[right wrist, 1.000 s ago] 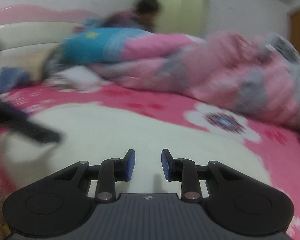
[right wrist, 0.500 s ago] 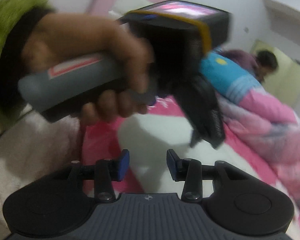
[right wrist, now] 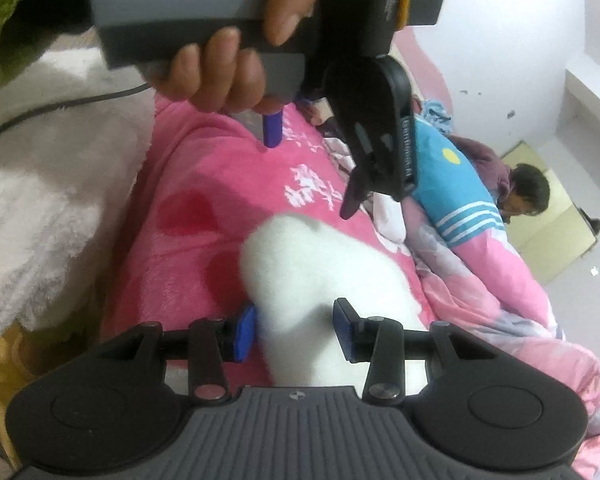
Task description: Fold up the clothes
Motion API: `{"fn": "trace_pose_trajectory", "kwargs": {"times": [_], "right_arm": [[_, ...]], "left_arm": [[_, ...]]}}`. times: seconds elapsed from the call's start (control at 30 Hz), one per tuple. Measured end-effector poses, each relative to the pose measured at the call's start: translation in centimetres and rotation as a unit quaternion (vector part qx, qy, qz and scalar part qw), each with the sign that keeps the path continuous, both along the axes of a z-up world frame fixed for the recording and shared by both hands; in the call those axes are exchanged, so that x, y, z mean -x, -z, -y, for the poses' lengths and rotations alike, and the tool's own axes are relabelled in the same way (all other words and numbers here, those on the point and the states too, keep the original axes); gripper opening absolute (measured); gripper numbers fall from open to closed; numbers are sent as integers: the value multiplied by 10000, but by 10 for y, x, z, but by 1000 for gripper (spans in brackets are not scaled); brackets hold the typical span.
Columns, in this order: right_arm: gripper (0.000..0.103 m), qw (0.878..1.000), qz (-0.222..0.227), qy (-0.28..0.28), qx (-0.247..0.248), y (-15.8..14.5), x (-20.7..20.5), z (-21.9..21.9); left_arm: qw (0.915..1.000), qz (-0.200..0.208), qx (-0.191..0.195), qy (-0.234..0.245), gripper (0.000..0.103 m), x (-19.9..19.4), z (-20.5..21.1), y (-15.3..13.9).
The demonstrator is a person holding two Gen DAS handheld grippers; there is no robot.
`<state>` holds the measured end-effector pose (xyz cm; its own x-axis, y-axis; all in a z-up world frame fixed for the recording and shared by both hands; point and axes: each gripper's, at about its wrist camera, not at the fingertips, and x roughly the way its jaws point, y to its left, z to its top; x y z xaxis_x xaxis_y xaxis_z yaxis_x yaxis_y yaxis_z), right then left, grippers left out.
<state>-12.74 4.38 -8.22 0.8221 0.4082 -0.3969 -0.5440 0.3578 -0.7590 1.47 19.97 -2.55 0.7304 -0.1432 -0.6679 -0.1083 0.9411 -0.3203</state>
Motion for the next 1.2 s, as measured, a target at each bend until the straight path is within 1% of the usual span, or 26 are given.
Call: {"fn": "trace_pose_trajectory", "kwargs": {"times": [0.07,0.13,0.23,0.33,0.37,0.4,0.47,0.5,0.57,0.7,0.73,0.8,0.83,0.9,0.93,1.2], "right_arm": [[43,9998,143,-46,158,6,1,-5],[43,9997,181,-6,154,6,-5,-10],[44,9997,21,217,-98,-1,-18,-14],[45,9992,-70,344,-211,-3,-23,-15],[40,9989,-99,385,-247,-3,-24,-15],[33,9985,-143,418,-327,-7,-26,-13],[28,9947,-334,558,-790,-22,-25,-2],[25,9917,-432,630,-1031,-30,-25,4],[20,9809,-659,842,-1623,-48,-33,20],[18,9497,-1092,1231,-2664,-77,-49,52],[18,9414,-1201,1301,-2872,-82,-54,59],[18,9290,-1360,1385,-3152,-88,-62,69],[18,9237,-1425,1415,-3263,-89,-59,74],[17,9194,-1486,1422,-3352,-91,-53,78],[17,9192,-1485,1418,-3361,-91,-51,79],[17,9266,-1413,1325,-3224,-84,-54,72]], "left_arm": [[9998,-22,204,44,83,-1,-2,3],[9993,-29,366,89,82,-2,-3,5],[9979,-1,624,175,80,-3,-6,6],[9953,35,928,279,79,-2,-10,6],[9941,48,1040,318,79,-2,-12,5],[9926,55,1162,354,79,-2,-13,5],[9880,28,1491,395,81,-5,-18,7],[9853,15,1655,415,82,-7,-20,7],[9791,-16,1981,459,85,-10,-25,9],[9631,-152,2614,618,88,-21,-25,15],[9586,-177,2767,641,89,-24,-24,17],[9492,-227,3063,682,90,-30,-21,21],[9458,-255,3167,675,91,-34,-20,24],[9387,-315,3368,664,94,-41,-17,28],[9357,-363,3444,670,95,-46,-16,30],[9088,-750,4041,714,97,-79,-8,43]]}}
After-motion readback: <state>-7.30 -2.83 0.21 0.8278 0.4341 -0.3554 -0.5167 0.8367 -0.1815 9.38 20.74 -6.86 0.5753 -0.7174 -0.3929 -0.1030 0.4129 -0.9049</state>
